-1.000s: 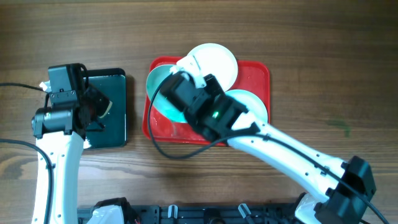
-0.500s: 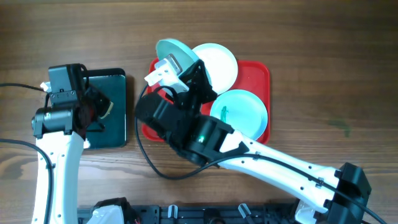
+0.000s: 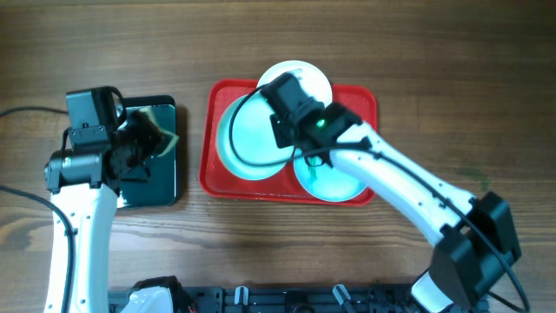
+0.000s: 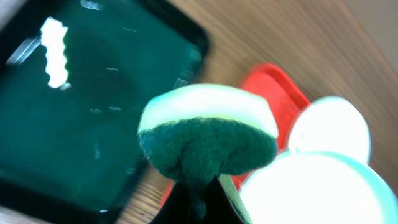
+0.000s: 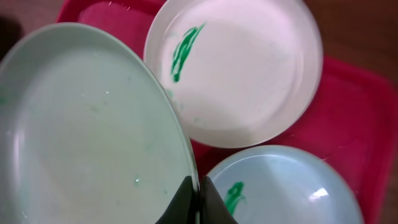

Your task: Clean dirty plates on tray and stack at the side

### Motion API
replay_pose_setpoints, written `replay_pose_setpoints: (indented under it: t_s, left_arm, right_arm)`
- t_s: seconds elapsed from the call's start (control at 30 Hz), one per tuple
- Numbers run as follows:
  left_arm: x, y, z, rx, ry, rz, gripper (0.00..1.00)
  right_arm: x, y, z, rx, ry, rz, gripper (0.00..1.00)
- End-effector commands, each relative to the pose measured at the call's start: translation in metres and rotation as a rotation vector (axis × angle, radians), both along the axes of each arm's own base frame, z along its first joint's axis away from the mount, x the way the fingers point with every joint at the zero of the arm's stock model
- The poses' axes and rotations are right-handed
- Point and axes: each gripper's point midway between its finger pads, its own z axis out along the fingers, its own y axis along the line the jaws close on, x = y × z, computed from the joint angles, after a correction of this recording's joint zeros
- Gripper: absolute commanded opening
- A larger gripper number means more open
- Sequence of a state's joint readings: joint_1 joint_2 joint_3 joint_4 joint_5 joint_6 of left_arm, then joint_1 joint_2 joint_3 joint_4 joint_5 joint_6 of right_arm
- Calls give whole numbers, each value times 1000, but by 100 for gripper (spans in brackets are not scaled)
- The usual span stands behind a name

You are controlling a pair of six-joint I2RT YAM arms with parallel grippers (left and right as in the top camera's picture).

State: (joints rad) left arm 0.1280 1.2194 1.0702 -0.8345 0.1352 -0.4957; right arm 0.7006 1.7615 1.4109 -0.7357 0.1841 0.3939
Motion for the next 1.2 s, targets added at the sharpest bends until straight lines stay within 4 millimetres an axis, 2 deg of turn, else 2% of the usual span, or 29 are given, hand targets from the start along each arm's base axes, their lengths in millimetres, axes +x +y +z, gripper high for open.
replay_pose_setpoints:
  t_s: [0.0,0.03,0.23,0.33,0.43,0.57,0.73,1.03,1.07,1.13,1.17]
  left_arm:
    - [1,-49,0,-76,-22,-259,4]
    - [1,-63,-6,-79,-3,-301,4]
    - [6,-109,-45,-75,99,-464,4]
    - [8,-121,-70,-79,166,-495,4]
    - [14,-125,-94,-79,216,-501,4]
    - [23,-117,-109,-32,231,-477,4]
    - [27,-115,-114,-18,228,-472,4]
    - [41,-119,-159,-31,276,-467,4]
    - [42,-113,-165,1,285,-452,4]
    - [48,-83,-173,168,306,-377,4]
    - [49,-74,-173,213,308,-356,4]
  right_arm:
    - [-26,21,-55,113,267,32,4]
    - [-28,23,-72,101,308,33,4]
    - [-35,18,-136,15,416,20,4]
    - [-30,15,-148,6,415,25,4]
    - [-15,15,-146,37,377,10,4]
    - [4,0,-145,4,314,-33,4]
    - [-1,-5,-147,-38,327,33,4]
    - [0,-5,-147,-34,324,29,4]
    - [0,-5,-147,-34,324,29,4]
    - [0,-5,-147,-34,324,29,4]
    - [0,-5,-147,-34,324,29,4]
